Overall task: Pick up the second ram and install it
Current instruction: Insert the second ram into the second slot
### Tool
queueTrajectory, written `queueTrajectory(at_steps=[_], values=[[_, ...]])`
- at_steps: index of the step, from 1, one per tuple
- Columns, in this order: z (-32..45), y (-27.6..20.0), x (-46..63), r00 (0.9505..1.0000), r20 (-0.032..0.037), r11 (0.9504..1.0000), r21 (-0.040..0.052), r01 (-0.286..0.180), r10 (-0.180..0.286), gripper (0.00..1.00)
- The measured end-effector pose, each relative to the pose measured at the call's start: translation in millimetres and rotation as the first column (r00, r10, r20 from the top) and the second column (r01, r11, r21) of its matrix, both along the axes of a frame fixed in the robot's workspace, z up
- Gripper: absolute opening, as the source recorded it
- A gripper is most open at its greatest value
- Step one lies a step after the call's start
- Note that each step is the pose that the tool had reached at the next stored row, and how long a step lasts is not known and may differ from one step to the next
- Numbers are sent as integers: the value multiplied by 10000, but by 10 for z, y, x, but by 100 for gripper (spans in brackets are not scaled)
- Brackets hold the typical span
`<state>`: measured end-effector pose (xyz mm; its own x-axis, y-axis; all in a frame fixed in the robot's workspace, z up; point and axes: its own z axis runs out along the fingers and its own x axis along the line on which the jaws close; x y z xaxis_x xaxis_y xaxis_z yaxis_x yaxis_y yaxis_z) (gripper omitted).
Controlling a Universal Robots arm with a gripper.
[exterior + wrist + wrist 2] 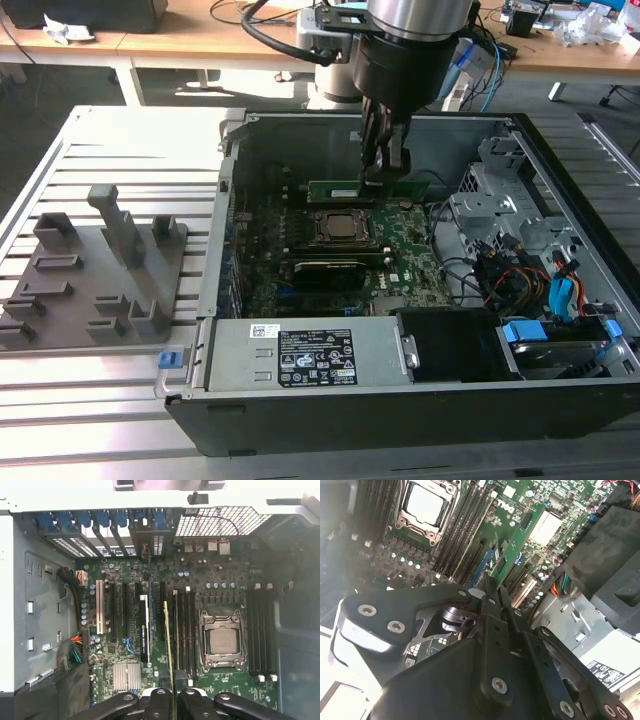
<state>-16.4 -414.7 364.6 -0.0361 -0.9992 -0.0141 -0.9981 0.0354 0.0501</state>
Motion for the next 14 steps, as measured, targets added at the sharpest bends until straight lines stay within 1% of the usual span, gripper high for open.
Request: queueTrajectory(at_steps=[2,12,14], values=[[-12,0,0,10000,0,10000,-1,0,0,14],[-148,0,0,10000,0,10000,-1,0,0,14],[-163,0,0,10000,0,10000,0,0,0,14]])
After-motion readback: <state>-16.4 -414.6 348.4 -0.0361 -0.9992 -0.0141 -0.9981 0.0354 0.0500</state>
